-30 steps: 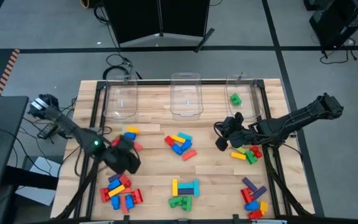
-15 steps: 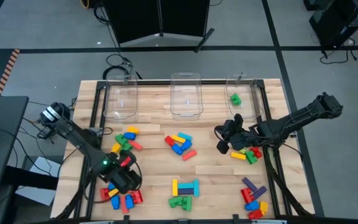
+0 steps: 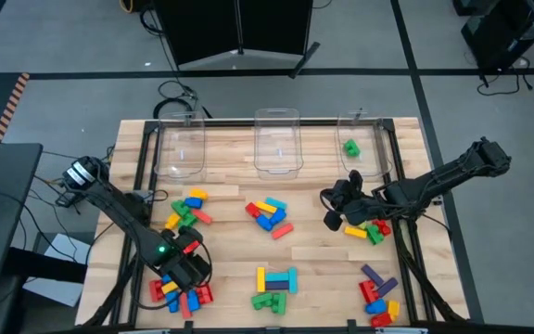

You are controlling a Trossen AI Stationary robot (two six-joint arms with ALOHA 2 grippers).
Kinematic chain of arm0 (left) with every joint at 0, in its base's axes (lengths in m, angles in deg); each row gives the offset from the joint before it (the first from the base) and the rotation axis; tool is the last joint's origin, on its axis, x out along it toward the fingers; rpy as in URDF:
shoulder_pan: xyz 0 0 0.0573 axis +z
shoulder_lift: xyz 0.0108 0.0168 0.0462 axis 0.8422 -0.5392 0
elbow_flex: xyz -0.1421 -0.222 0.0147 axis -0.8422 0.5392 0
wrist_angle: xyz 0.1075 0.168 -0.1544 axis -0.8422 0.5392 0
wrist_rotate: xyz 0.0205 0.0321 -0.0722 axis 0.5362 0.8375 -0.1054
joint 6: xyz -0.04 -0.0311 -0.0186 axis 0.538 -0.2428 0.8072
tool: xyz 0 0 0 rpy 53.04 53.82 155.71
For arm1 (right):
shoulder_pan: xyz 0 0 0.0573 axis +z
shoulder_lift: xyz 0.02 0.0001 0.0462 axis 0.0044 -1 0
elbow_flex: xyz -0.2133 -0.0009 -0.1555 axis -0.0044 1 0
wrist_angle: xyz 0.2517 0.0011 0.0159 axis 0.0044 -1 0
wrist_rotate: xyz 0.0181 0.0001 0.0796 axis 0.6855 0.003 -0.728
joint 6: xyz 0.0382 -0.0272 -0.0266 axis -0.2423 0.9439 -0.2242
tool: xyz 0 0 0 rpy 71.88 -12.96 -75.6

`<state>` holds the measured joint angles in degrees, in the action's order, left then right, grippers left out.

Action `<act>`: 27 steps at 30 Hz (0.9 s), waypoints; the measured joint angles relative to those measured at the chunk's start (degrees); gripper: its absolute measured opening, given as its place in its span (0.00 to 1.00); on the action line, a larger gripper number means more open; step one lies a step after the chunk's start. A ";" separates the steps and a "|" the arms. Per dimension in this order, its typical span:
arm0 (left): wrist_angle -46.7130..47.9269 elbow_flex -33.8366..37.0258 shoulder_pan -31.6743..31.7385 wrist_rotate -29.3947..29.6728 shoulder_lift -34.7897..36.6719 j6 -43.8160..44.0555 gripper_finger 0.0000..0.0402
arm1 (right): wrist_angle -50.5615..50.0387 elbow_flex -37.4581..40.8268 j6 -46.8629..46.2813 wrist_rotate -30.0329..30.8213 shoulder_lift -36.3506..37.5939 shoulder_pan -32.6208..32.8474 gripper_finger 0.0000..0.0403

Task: Sort blocks by size
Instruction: Put the red 1 stud game piece into the left transparent bin

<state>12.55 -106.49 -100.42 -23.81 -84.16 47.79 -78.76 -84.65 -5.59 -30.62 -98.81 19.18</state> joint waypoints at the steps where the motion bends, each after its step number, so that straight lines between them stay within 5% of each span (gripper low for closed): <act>1: 0.05 0.15 -0.01 -0.01 0.00 0.24 0.54 | 0.00 0.00 0.00 0.00 0.00 0.01 0.05; 14: 0.16 0.34 -0.98 -2.16 0.00 -0.95 0.85 | 0.00 0.00 0.00 0.00 0.00 0.01 0.04; 27: -2.05 0.38 -2.75 -4.12 -6.76 -4.99 0.85 | -0.01 -0.02 0.00 0.04 0.00 0.01 0.05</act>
<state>10.49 -106.11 -103.17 -27.93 -90.92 42.81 -78.77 -84.68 -5.59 -30.57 -98.81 19.19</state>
